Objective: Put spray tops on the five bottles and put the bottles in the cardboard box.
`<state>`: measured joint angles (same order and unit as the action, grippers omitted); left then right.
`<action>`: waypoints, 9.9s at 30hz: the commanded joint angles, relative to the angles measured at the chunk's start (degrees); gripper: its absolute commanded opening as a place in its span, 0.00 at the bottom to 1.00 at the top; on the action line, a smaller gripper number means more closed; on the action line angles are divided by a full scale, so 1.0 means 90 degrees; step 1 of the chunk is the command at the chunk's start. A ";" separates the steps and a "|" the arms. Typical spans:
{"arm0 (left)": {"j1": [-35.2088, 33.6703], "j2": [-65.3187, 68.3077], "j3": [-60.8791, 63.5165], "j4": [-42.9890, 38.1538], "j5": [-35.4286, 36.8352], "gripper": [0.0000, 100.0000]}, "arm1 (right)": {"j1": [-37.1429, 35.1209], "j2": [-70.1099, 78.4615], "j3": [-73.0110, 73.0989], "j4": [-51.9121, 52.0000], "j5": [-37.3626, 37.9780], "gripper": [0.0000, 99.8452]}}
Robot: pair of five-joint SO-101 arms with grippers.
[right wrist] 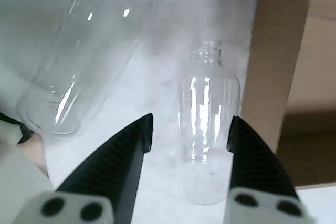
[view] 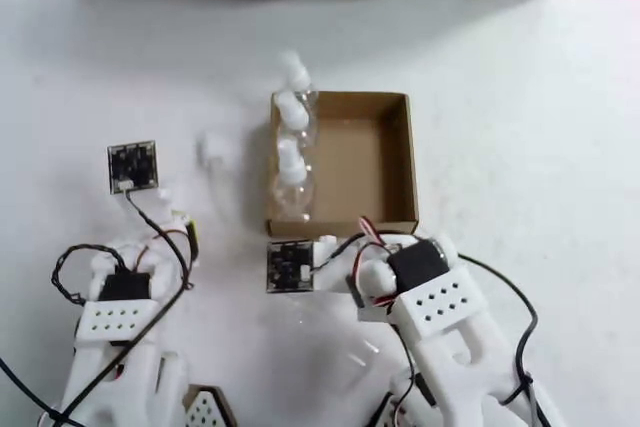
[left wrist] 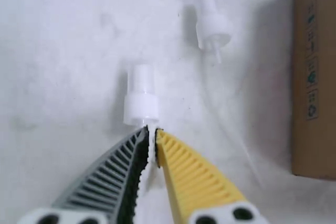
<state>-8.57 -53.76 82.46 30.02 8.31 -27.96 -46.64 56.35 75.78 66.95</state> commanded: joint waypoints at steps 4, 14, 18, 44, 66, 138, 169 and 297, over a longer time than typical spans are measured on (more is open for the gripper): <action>-0.0034 -0.0151 -0.0039 -0.0195 -0.0039 0.02 | 0.0259 0.0024 0.0322 -0.0269 0.0635 0.20; -0.0034 -0.0151 -0.0039 -0.0195 -0.0039 0.02 | 0.0210 0.0034 0.0899 -0.1158 0.0625 0.20; -0.0034 -0.0151 -0.0039 -0.0195 -0.0039 0.02 | 0.0210 0.0034 0.0967 -0.1138 0.0635 0.20; -0.0034 -0.0151 -0.0039 -0.0195 -0.0039 0.02 | -0.0073 0.1675 0.1143 -0.2554 0.0811 0.28; -0.0034 -0.0151 -0.0049 -0.0195 -0.0039 0.02 | 0.3736 0.0669 -0.0391 -0.1392 0.0762 0.02; -0.0073 -0.0151 -0.0039 -0.0166 -0.0039 0.02 | 0.8024 0.4381 -0.3067 -0.1538 0.2247 0.32; -0.0063 -0.0151 -0.0039 -0.0195 -0.0039 0.02 | 0.7976 0.6090 -0.5001 -0.1011 0.1934 0.01; 0.1128 -0.2457 -0.6173 0.2911 0.1465 0.02 | 0.0786 -0.5905 0.0342 -0.3766 -0.5968 0.02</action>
<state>1.27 -73.27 27.87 63.34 21.23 -13.98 -93.05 54.59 47.12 13.49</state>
